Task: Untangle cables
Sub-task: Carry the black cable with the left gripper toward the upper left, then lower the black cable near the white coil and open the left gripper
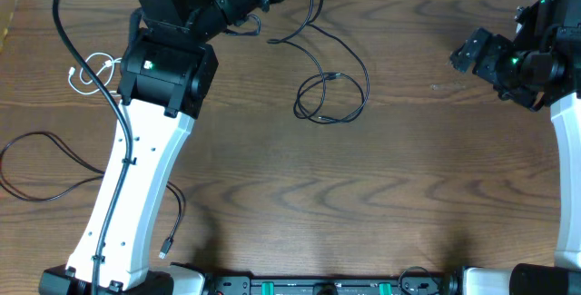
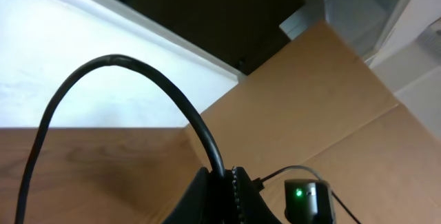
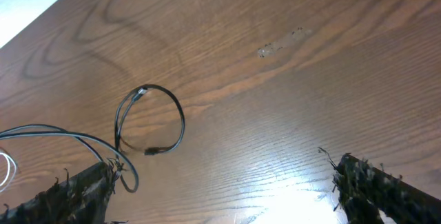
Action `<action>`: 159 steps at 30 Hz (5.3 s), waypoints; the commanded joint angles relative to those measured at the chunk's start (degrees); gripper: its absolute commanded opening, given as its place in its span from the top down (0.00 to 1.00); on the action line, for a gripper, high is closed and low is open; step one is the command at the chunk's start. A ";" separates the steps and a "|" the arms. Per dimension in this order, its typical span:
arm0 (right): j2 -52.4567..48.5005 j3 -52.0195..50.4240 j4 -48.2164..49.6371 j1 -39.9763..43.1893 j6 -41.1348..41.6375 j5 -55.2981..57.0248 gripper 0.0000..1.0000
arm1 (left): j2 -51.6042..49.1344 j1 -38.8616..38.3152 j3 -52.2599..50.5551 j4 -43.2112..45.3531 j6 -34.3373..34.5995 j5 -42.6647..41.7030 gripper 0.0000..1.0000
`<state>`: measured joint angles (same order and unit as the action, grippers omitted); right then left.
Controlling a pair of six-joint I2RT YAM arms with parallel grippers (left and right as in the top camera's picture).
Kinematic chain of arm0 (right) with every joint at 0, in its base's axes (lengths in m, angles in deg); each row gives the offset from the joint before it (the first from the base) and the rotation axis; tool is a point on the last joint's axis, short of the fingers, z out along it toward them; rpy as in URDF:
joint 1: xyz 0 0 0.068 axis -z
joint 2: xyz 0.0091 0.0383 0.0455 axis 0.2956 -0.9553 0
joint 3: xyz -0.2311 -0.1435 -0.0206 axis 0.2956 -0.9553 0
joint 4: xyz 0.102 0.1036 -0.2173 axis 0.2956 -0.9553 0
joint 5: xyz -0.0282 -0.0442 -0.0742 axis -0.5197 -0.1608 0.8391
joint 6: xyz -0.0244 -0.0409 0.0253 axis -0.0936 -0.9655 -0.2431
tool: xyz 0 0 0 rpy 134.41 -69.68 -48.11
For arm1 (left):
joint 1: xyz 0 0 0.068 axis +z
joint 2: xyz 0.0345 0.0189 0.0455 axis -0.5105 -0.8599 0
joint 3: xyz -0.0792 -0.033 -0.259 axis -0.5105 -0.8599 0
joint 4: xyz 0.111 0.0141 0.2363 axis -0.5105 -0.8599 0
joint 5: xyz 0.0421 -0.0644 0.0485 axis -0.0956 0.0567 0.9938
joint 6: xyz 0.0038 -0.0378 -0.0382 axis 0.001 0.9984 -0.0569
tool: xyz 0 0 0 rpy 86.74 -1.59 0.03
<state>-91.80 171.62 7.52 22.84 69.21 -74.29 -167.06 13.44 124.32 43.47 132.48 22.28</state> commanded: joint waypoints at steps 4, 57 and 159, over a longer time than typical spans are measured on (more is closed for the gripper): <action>-0.07 0.07 -0.20 0.26 -1.01 0.37 0.01 | 0.44 0.22 0.44 1.46 -2.82 5.99 0.93; -0.07 0.07 -0.20 0.26 -1.01 0.37 0.01 | -45.92 32.50 35.04 9.09 -36.35 42.97 0.93; -0.07 0.07 -0.20 0.26 -1.01 0.37 0.01 | -52.89 50.82 16.09 5.31 -16.13 3.32 0.04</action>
<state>-91.80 171.62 7.39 22.87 68.77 -74.14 -220.58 63.45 139.67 50.35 124.48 25.25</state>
